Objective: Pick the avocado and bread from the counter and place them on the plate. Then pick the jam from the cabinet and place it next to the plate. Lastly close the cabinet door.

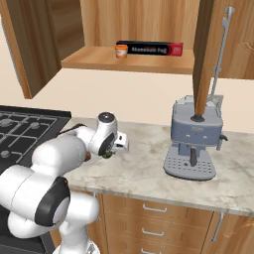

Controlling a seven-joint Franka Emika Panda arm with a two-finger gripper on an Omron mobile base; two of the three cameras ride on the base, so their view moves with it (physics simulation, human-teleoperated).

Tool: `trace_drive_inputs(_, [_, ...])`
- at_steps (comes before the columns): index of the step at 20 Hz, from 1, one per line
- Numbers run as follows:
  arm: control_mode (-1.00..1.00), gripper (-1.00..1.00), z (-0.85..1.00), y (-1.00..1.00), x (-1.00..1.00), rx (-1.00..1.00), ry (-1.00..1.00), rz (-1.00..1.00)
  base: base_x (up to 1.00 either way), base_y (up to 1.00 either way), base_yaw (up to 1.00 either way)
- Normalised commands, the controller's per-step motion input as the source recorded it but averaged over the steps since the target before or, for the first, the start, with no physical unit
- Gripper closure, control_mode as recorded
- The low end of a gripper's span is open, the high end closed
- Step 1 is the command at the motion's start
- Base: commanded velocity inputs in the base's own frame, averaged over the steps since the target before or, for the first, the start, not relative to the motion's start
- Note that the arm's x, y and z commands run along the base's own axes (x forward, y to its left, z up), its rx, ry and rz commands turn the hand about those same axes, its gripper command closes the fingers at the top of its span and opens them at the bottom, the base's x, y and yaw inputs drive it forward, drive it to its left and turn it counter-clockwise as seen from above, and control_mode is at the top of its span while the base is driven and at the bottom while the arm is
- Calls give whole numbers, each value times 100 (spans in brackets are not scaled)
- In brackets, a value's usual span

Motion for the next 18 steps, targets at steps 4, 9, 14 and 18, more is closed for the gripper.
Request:
trace_drive_inputs(4, [-100,100,0,47,20,1,0,1,0,0,0])
trace_drive_inputs(9, [-100,100,0,44,17,0,0,0,0,0,0])
trace_drive_inputs(14, [-100,100,0,33,22,0,0,0,0,0,0])
trace_drive_inputs(18, [-100,100,-3,23,35,0,0,0,0,0,0])
